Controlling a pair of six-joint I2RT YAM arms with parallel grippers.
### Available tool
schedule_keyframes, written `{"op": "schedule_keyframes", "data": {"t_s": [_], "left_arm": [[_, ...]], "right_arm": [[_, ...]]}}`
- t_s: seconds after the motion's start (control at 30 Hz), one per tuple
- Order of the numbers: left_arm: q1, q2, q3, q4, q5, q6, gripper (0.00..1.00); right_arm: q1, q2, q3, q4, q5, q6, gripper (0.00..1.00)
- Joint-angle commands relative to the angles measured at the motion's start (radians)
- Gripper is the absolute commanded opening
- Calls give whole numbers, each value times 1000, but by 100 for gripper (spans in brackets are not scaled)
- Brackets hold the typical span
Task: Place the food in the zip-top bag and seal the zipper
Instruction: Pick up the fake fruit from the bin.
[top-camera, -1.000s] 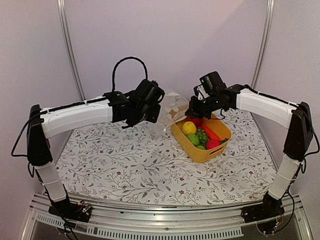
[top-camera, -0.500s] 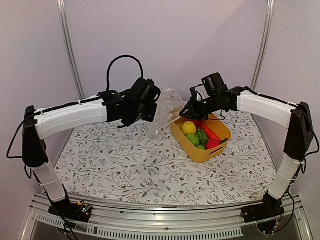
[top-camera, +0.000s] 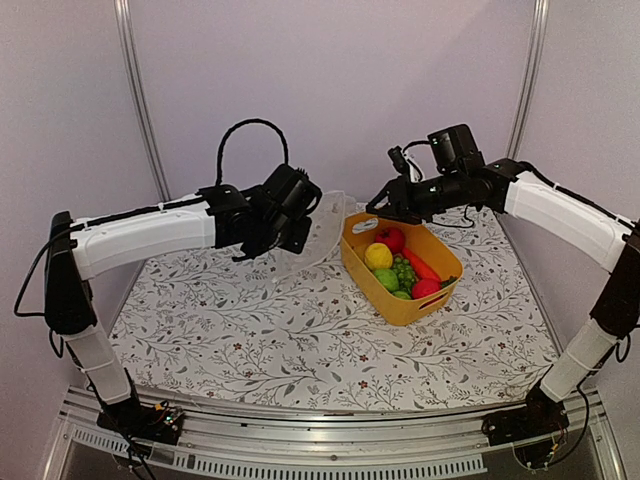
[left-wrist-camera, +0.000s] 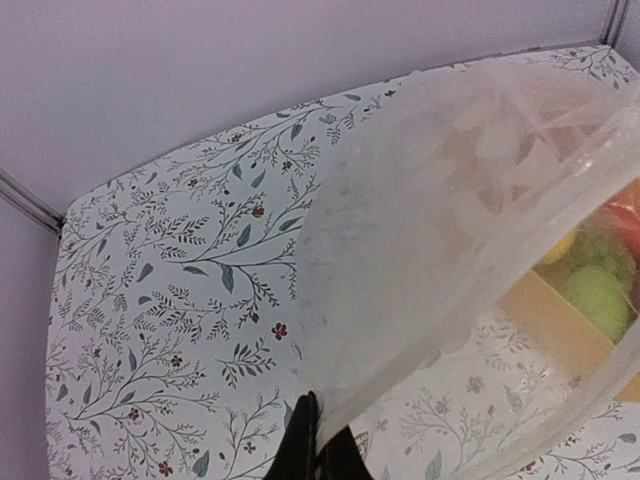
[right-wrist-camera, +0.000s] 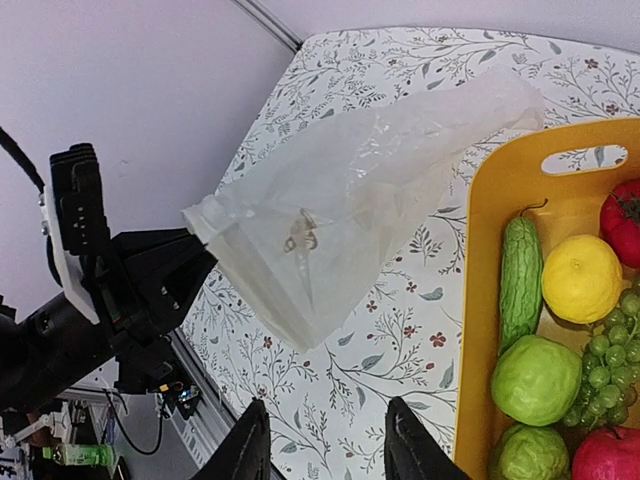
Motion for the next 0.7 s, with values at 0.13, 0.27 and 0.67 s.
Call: {"op": "schedule_keyframes", "data": {"t_s": [0.13, 0.27, 0.67], "left_arm": [[8, -19, -14, -24, 40, 17, 0], [9, -21, -14, -37, 48, 13, 0], [17, -46, -33, -51, 74, 22, 0]], "right_arm": [[-52, 118, 94, -149, 184, -134, 32], [-84, 175, 130, -184, 254, -164, 30], [-118, 413, 244, -228, 268, -180, 55]]}}
